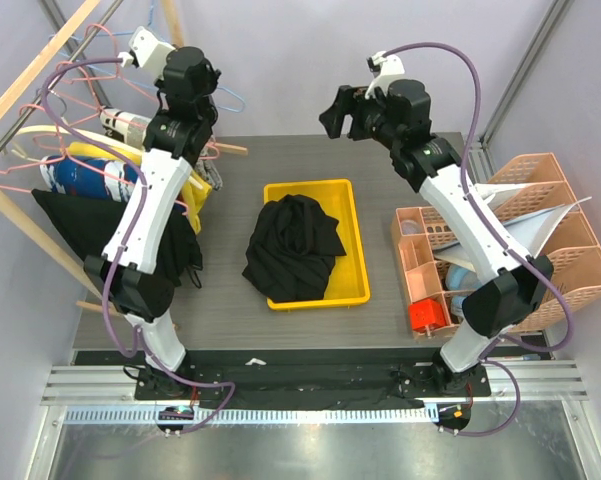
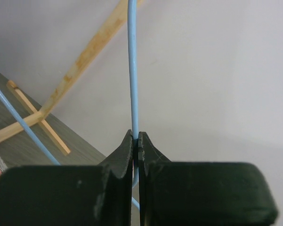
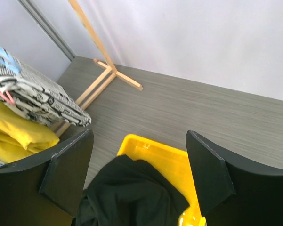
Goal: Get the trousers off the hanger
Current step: Pass the hanger from the right arm to the left, then hang the hanger back to the clothesline with the left arm
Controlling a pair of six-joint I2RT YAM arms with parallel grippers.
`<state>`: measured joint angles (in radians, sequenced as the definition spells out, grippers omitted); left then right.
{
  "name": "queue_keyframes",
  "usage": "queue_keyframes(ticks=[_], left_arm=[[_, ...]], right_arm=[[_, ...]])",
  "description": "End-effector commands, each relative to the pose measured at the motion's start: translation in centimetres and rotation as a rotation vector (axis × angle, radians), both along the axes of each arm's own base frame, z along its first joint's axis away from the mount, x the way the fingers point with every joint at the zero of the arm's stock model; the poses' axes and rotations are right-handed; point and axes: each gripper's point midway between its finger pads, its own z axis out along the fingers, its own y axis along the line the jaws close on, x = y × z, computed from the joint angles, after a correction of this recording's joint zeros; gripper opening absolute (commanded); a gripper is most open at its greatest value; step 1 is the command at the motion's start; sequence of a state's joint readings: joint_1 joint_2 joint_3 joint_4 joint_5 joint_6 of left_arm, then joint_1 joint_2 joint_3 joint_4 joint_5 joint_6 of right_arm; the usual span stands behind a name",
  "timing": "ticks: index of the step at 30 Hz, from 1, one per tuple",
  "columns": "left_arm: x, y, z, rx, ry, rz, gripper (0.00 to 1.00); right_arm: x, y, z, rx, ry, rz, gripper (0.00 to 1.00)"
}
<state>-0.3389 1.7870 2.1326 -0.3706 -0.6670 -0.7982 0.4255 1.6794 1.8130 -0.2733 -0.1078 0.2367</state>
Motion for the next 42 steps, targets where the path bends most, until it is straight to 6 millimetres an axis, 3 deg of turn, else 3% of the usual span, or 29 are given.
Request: queue_keyframes(ticks=[1, 11, 25, 34, 37, 42], left_arm=[[1.4, 2.3, 1.1, 0.014, -0.052, 0.091, 0.00], [3.9, 3.3, 0.0, 0.024, -0.038, 0.115, 0.00], [5.1, 5.7, -0.1, 0.025, -0.048, 0.191, 0.00], [6.2, 6.1, -1.2, 0.031, -0.042, 0.217, 0.00], [6.5, 6.2, -0.5, 0.038, -0.059, 0.224, 0.00], [7.7, 6.3, -1.8, 0.022, -0.054, 0.251, 0.00]], right_arm=[[-1.4, -0.9, 0.1, -0.058, -0.033, -0.018, 0.85], [-2.3, -2.3, -0.3, -0.080, -0.039, -0.043, 0.85], [-3.1, -3.0, 0.1, -0.104, -0.061, -0.037, 0.85], [-2.9, -3.4, 0.8, -0.116, -0.086, -0.044, 0.85], [-2.9, -3.4, 0.8, -0.113, -0.083, -0.042, 0.85], [-3.2, -3.0, 0.9, -0.097, -0.078, -0.021, 0.86]])
